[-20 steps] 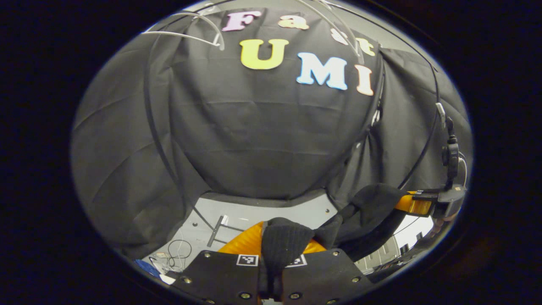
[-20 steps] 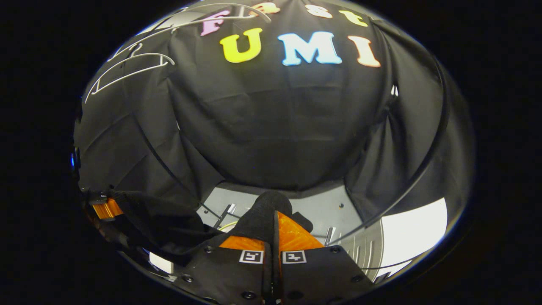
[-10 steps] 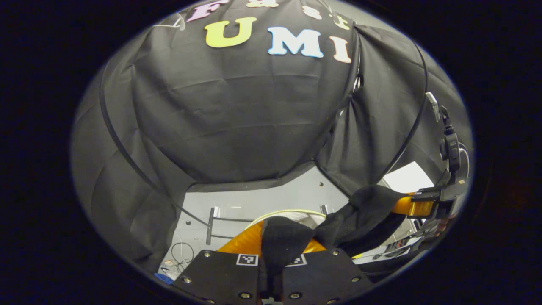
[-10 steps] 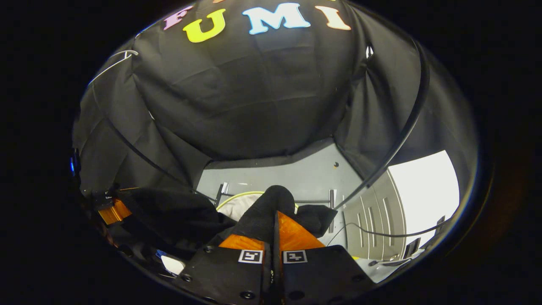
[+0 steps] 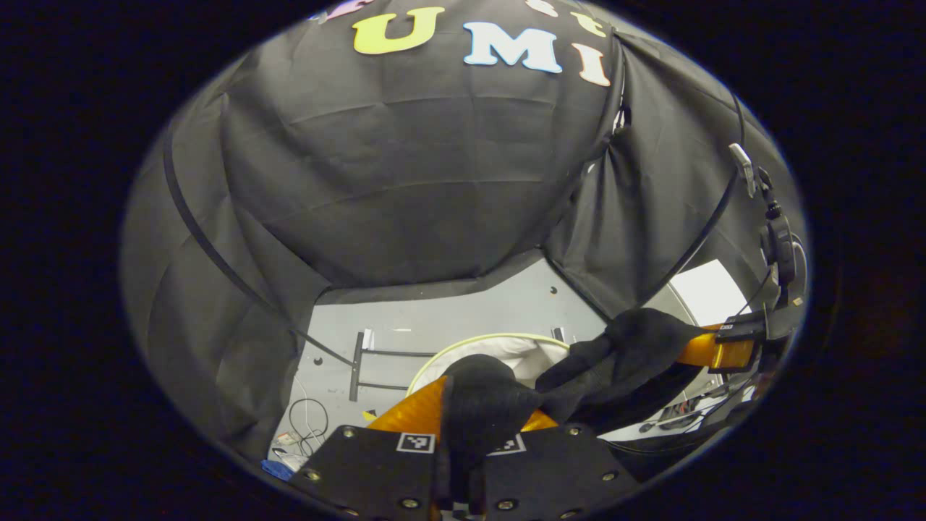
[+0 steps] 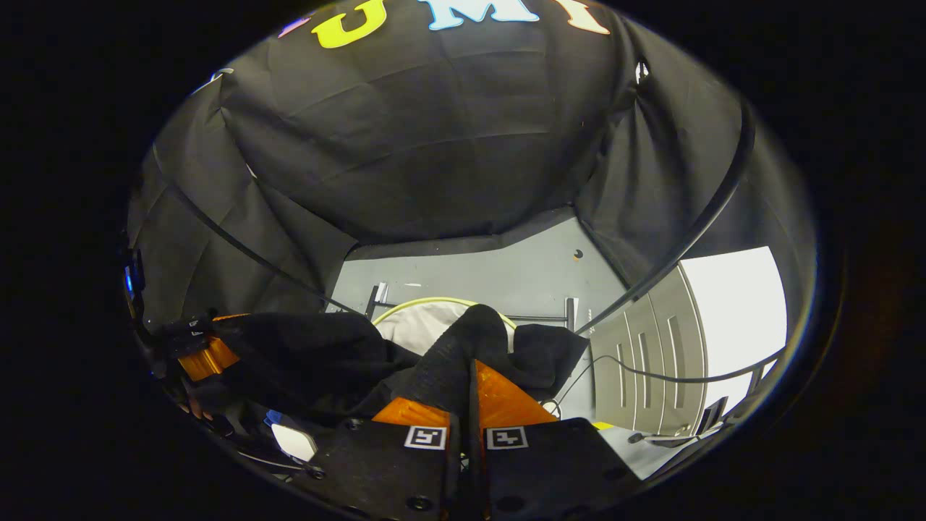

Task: Grasp the clothes on the hanger with both hands and then place them into the laundry hamper below.

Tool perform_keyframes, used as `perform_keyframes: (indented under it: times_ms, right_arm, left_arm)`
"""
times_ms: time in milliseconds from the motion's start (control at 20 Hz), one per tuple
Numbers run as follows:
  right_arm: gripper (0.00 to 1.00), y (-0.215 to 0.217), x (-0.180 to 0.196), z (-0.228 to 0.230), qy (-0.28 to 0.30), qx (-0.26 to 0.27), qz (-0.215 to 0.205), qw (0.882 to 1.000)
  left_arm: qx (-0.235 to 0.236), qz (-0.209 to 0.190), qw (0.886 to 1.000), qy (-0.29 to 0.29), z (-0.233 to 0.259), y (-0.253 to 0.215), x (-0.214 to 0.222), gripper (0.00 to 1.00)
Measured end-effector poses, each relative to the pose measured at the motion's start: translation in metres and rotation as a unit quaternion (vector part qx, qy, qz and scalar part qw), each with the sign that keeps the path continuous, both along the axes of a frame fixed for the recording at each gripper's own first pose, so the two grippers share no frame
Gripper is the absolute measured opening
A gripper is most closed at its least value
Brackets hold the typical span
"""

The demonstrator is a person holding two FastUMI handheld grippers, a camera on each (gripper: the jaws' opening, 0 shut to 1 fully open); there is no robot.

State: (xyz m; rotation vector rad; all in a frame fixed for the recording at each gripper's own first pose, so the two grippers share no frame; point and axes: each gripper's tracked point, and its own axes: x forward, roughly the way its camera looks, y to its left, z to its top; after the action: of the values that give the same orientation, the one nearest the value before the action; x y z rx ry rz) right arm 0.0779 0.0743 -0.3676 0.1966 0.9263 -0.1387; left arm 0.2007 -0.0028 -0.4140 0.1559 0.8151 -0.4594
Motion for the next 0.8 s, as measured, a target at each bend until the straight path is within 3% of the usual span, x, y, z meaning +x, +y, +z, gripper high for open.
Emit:
perform_keyframes:
  times_ms: [50, 100, 200, 250, 300, 350, 450, 500, 550, 800]
  right_arm:
    - [0.03, 0.003, -0.001, 0.000, 0.004, 0.006, 0.004, 1.000]
    - [0.09, 0.008, 0.000, -0.002, 0.009, 0.017, 0.011, 1.000]
    - [0.40, 0.013, 0.002, 0.002, 0.009, 0.030, 0.024, 0.999]
    - [0.47, 0.014, 0.000, 0.003, 0.010, 0.029, 0.028, 0.999]
    - [0.55, 0.012, 0.001, 0.003, 0.012, 0.023, 0.031, 0.999]
    - [0.56, 0.013, 0.000, 0.005, 0.010, 0.022, 0.036, 0.999]
    - [0.87, 0.010, -0.005, 0.011, 0.008, 0.010, 0.043, 0.999]
    - [0.96, 0.006, -0.009, 0.018, 0.008, 0.000, 0.046, 0.999]
    - [0.99, 0.003, -0.012, 0.018, 0.007, -0.010, 0.049, 0.999]
    - [0.98, -0.029, -0.028, 0.031, -0.005, -0.040, 0.060, 0.997]
  left_arm:
    - [0.004, 0.001, 1.000, 0.003, -0.002, 0.002, -0.001, 0.14]
    - [0.012, 0.000, 1.000, 0.009, -0.007, 0.003, -0.004, 0.14]
    - [0.026, 0.002, 1.000, 0.017, -0.013, 0.010, -0.010, 0.15]
    - [0.026, 0.004, 0.999, 0.021, -0.017, 0.010, -0.012, 0.15]
    - [0.023, 0.008, 0.999, 0.023, -0.019, 0.009, -0.014, 0.28]
    - [0.022, 0.013, 0.999, 0.022, -0.019, 0.011, -0.018, 0.41]
    - [0.026, 0.027, 0.999, 0.019, -0.022, 0.018, -0.022, 0.67]
    - [0.029, 0.036, 0.999, 0.018, -0.025, 0.023, -0.025, 0.81]
    - [0.029, 0.046, 0.998, 0.019, -0.027, 0.027, -0.028, 0.94]
    - [0.037, 0.106, 0.994, 0.014, -0.028, 0.054, -0.065, 0.93]
